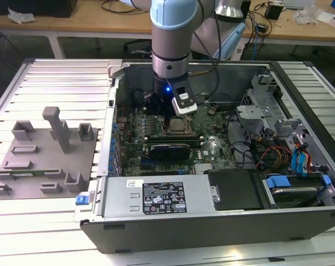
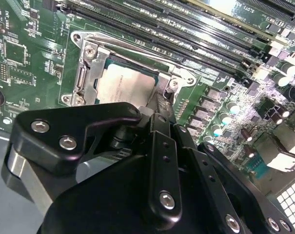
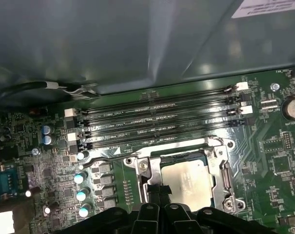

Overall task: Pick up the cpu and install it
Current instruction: 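Close the cpu cover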

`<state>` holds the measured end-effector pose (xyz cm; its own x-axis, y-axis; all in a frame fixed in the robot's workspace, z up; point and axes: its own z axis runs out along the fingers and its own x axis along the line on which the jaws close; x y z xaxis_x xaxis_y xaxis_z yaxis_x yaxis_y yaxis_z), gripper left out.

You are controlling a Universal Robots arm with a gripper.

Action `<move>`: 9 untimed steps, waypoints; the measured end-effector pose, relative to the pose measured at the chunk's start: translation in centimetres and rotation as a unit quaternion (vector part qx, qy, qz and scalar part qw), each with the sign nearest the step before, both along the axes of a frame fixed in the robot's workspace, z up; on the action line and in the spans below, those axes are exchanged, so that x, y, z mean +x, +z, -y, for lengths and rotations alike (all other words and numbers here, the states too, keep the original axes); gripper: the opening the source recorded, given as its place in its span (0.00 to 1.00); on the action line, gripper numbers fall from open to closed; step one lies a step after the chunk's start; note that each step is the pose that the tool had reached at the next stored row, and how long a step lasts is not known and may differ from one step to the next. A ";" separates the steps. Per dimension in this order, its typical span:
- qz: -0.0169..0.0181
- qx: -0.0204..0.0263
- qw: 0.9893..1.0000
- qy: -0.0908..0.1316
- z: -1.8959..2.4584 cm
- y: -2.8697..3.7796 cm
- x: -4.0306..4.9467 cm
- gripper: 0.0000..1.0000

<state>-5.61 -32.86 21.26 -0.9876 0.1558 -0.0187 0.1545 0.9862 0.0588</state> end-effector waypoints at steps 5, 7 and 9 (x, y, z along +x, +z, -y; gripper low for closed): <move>0.000 0.000 1.000 0.005 0.00 -0.06 -0.09 0.11; 0.000 0.000 1.000 0.019 -0.01 -0.15 -0.10 0.11; 0.000 -0.001 0.999 0.040 -0.01 -0.23 -0.12 0.11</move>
<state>-5.72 -32.85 21.03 -0.9969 0.0764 -0.0191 0.0752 0.9956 0.0559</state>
